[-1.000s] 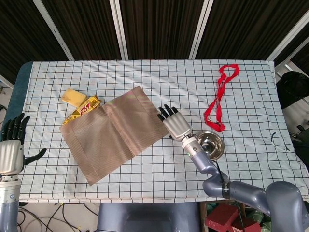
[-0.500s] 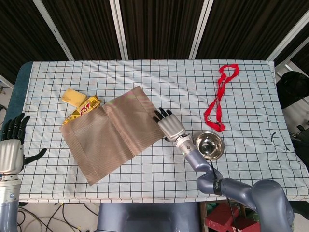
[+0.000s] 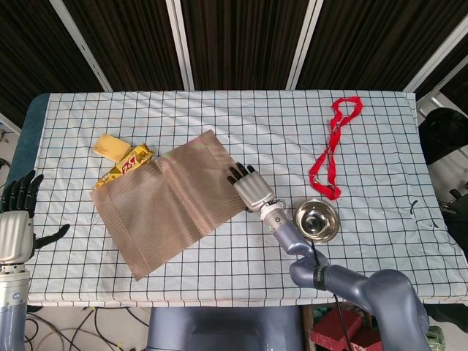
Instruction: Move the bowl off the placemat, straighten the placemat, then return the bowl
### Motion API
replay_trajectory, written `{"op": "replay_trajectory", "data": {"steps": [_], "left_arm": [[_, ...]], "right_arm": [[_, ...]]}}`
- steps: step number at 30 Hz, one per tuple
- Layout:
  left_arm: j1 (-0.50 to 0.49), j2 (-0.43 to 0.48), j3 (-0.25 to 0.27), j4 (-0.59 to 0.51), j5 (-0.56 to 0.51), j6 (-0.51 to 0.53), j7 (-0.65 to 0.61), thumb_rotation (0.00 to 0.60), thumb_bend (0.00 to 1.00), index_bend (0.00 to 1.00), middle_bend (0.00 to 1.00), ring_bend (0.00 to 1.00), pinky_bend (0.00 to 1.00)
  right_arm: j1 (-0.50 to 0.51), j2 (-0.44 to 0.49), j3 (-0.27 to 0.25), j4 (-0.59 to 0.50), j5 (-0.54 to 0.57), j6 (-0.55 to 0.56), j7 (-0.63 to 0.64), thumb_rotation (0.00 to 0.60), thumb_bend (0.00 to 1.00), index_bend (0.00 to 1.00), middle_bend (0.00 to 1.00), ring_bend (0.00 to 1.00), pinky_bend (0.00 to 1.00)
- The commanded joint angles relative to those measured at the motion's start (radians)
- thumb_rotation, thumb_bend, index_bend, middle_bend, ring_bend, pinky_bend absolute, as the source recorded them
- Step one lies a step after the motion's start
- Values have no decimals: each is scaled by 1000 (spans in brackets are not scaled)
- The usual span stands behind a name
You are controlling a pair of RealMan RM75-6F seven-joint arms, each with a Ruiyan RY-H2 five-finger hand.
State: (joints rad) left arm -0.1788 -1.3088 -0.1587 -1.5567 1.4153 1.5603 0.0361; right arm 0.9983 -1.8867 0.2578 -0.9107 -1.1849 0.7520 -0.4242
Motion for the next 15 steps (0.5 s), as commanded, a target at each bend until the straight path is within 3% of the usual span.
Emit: {"op": "replay_trajectory", "data": {"steps": [1, 15], "left_arm": [[1, 1, 0, -1, -1, -3, -2, 600, 23, 11, 5, 0, 0], [2, 6, -2, -9, -2, -12, -7, 600, 23, 11, 4, 0, 0]], "right_arm": [[4, -3, -2, 8, 11, -10, -8, 600, 3, 225, 78, 46, 186], [6, 12, -19, 1, 70, -44, -80, 600, 3, 225, 78, 45, 186]]}}
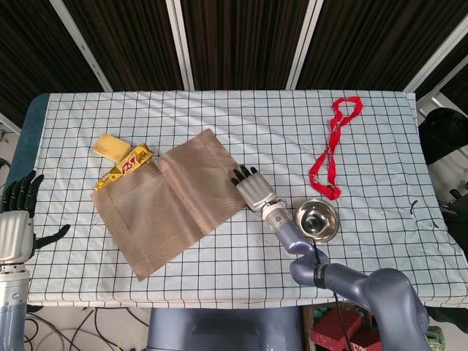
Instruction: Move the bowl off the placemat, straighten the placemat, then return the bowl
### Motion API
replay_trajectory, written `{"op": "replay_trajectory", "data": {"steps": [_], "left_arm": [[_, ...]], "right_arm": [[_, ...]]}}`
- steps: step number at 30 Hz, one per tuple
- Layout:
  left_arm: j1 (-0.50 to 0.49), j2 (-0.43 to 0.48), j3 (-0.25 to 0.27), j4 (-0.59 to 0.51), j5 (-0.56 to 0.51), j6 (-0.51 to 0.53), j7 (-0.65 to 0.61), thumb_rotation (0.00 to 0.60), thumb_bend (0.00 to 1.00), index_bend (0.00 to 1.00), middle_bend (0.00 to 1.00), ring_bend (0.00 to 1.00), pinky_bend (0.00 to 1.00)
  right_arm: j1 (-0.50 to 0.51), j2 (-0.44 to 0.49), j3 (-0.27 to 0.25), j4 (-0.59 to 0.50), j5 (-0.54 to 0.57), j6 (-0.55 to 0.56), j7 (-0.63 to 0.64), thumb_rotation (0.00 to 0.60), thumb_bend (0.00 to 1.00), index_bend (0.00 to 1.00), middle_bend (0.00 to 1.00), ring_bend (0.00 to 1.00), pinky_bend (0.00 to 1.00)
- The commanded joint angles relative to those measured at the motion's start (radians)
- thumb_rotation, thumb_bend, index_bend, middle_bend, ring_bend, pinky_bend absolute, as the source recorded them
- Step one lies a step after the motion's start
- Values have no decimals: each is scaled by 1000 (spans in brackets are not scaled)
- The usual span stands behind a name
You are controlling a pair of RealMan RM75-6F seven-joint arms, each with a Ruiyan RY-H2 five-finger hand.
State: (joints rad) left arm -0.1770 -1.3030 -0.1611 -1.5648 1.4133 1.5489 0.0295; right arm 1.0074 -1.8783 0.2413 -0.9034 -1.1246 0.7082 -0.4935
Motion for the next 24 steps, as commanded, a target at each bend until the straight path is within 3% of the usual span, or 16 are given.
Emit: {"op": "replay_trajectory", "data": {"steps": [1, 24], "left_arm": [[0, 1, 0, -1, 1, -1, -1, 600, 23, 11, 4, 0, 0], [3, 8, 0, -9, 6, -9, -17, 600, 23, 11, 5, 0, 0]], "right_arm": [[-5, 6, -4, -14, 14, 2, -18, 600, 3, 225, 78, 45, 186], [7, 44, -8, -84, 107, 22, -140, 600, 0, 225, 68, 40, 186]]}}
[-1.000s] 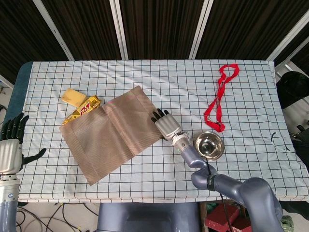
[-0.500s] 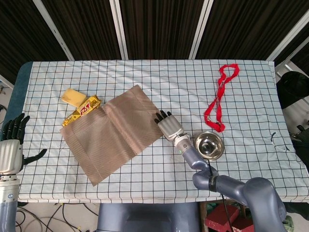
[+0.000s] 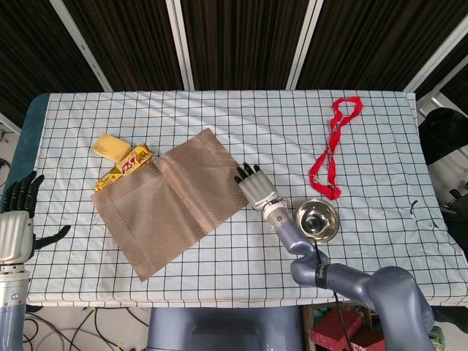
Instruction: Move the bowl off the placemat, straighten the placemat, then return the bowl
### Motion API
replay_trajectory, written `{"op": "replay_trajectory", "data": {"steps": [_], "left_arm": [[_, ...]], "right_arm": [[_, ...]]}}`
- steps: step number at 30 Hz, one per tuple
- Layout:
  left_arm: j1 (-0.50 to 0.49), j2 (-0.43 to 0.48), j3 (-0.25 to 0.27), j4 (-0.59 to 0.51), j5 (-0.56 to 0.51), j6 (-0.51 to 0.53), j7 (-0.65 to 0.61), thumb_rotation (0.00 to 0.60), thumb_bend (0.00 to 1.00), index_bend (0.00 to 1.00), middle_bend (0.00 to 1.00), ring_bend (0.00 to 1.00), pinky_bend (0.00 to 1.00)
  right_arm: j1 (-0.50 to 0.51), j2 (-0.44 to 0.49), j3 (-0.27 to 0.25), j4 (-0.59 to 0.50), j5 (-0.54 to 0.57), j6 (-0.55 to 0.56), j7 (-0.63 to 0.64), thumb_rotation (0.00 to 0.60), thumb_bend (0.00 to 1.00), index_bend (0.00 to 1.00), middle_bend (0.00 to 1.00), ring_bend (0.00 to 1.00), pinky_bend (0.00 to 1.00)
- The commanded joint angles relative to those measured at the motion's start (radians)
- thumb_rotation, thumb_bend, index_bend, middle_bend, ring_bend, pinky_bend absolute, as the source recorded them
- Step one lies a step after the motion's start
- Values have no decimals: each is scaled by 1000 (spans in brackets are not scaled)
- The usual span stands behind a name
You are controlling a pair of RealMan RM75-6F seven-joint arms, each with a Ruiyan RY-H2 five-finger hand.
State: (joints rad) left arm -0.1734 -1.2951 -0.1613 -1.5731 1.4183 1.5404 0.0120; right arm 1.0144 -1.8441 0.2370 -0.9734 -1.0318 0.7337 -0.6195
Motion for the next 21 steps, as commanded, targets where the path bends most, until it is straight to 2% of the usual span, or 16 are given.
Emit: {"op": "replay_trajectory", "data": {"steps": [1, 14, 21], "left_arm": [[0, 0, 1, 0, 2, 0, 1, 600, 23, 11, 5, 0, 0], [2, 1, 0, -1, 3, 1, -4, 600, 23, 11, 5, 0, 0], [2, 0, -2, -3, 2, 0, -8, 600, 23, 11, 5, 0, 0]], "right_arm": [[0, 12, -4, -19, 18, -3, -18, 600, 0, 225, 67, 40, 186], [11, 21, -17, -44, 48, -11, -48, 600, 0, 223, 67, 40, 186], [24, 16, -20, -22, 22, -17, -18, 600, 0, 222, 67, 45, 186]]}}
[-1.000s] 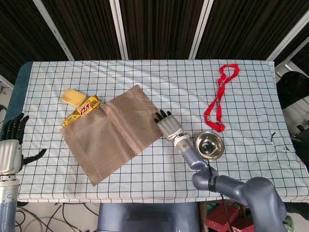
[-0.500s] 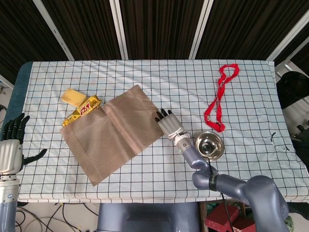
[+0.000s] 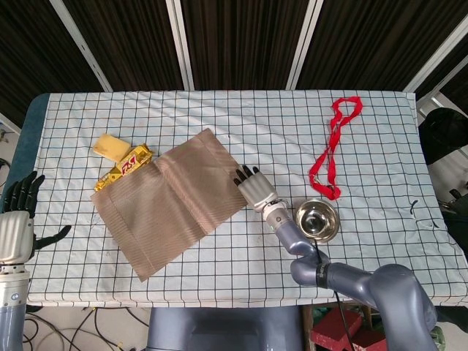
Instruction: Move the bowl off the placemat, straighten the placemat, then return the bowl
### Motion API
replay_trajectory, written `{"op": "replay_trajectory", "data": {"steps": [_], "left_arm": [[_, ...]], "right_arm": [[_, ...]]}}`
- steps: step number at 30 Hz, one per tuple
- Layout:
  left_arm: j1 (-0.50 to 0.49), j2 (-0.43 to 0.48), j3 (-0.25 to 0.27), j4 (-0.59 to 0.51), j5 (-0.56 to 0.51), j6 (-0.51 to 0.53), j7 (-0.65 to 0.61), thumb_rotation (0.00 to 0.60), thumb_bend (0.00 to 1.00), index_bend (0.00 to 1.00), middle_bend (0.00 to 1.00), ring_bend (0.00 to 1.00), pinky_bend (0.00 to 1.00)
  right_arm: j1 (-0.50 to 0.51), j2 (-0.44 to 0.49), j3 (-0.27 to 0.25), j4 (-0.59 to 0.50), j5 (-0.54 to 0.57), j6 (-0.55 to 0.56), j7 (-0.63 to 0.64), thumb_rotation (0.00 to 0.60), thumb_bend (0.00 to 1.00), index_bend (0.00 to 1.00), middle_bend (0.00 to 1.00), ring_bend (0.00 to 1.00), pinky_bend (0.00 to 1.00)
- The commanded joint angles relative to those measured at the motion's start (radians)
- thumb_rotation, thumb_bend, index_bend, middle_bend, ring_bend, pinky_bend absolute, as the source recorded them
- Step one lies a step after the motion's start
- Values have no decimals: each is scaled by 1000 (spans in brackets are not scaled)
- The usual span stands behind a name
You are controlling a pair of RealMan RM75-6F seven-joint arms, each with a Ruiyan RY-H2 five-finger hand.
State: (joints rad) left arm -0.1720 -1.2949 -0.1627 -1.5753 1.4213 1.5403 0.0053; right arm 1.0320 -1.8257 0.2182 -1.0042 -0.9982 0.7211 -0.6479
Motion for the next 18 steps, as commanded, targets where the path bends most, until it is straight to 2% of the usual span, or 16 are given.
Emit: {"op": "replay_trajectory", "data": {"steps": [1, 18], "left_arm": [[0, 0, -1, 0, -2, 0, -1, 600, 23, 11, 5, 0, 0], [-1, -1, -4, -4, -8, -6, -1, 600, 22, 12, 5, 0, 0]], "right_arm": [[11, -5, 0, 15, -19, -6, 19, 600, 0, 222, 67, 45, 186], [27, -58, -21, 130, -97, -36, 135, 600, 0, 219, 67, 48, 186]]}}
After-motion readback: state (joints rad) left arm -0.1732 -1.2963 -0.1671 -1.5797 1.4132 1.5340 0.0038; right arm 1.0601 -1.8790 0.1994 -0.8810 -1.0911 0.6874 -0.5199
